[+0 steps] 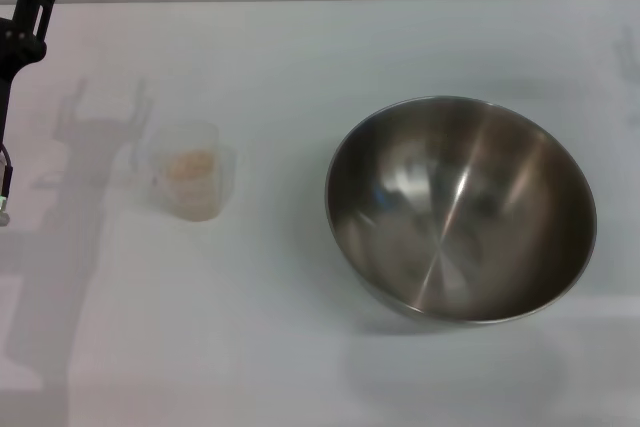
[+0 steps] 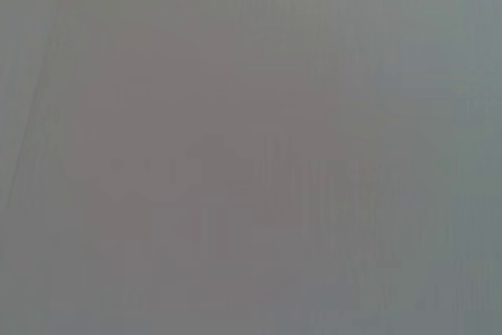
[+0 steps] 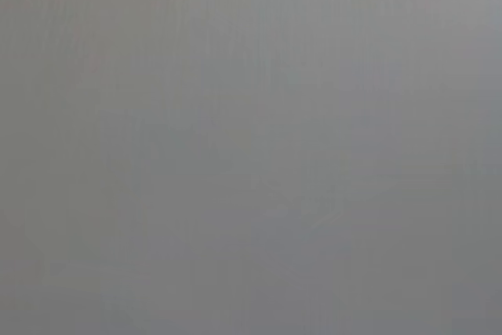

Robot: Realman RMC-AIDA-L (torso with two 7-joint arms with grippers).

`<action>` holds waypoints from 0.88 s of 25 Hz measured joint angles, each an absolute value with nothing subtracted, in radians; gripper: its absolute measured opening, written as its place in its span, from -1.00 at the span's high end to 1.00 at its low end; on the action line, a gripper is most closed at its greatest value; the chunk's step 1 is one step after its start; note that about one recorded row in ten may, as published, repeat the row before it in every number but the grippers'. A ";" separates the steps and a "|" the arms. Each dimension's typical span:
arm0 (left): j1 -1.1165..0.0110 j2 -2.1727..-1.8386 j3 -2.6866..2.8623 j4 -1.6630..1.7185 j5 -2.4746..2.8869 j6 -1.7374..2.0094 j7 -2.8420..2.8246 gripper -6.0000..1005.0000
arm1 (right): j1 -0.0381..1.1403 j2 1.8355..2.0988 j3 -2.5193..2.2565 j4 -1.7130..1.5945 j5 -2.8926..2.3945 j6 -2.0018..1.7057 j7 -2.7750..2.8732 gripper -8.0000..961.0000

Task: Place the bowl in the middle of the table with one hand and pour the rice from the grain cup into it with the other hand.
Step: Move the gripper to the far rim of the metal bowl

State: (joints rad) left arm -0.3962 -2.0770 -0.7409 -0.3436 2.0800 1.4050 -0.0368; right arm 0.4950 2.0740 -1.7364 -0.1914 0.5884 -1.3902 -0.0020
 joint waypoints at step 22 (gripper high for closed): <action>-0.390 -2.079 -0.736 -0.348 2.080 1.405 -0.037 -0.52 | 0.487 2.075 -1.750 -0.191 0.585 -1.486 -0.323 -0.45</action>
State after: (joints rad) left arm -0.3899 -2.0785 -0.7363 -0.3482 2.0800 1.4051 -0.0368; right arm 0.4867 2.0753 -1.7502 -0.1910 0.5852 -1.4862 -0.3227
